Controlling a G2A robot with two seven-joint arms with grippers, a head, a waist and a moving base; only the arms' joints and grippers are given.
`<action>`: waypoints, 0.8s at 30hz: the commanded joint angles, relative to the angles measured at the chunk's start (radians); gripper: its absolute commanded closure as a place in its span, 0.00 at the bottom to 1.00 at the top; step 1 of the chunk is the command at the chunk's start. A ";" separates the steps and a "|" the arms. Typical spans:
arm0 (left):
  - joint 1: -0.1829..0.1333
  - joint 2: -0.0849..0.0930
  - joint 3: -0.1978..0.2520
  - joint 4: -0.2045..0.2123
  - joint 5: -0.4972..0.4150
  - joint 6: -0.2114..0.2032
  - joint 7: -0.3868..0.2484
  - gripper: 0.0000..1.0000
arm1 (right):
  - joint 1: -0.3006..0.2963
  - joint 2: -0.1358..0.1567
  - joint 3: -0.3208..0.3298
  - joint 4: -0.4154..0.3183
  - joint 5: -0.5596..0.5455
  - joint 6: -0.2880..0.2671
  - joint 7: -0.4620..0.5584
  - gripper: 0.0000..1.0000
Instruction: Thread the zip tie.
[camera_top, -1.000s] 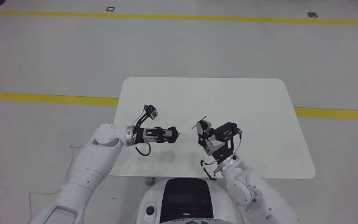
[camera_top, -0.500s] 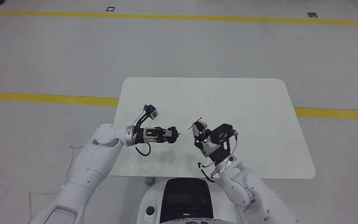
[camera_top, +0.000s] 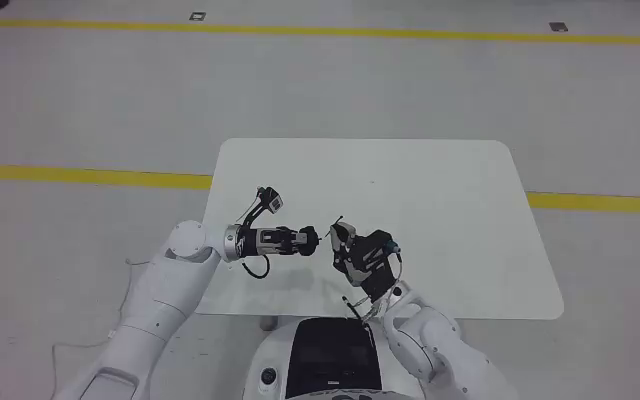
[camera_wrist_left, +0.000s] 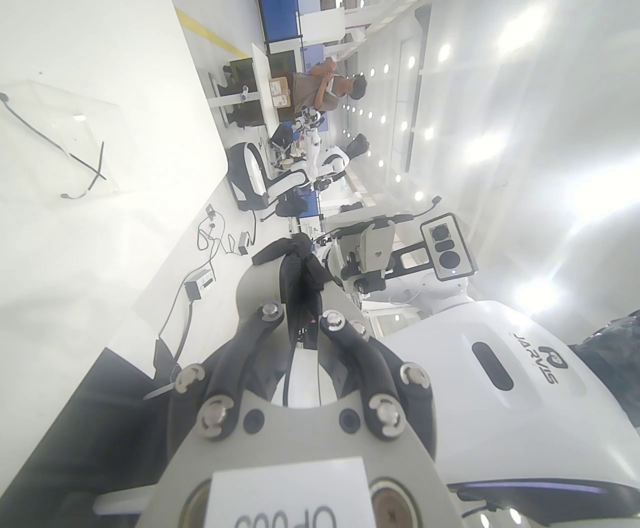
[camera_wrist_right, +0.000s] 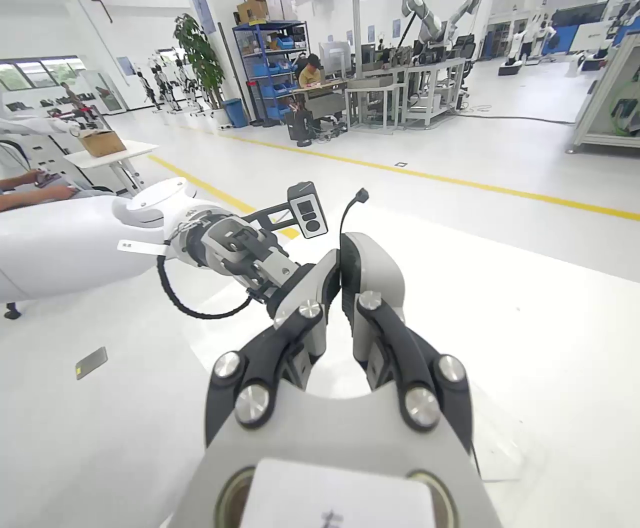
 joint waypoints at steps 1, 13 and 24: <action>0.000 0.000 0.000 0.000 0.000 0.000 0.000 1.00 | 0.000 0.000 0.000 0.000 0.001 0.000 0.000 1.00; 0.000 0.000 0.000 0.000 0.000 0.000 0.000 1.00 | 0.000 -0.009 -0.041 -0.007 -0.105 0.052 0.021 1.00; 0.000 0.000 0.000 0.000 0.000 0.000 0.000 1.00 | -0.007 -0.019 -0.068 0.000 -0.156 0.104 0.012 1.00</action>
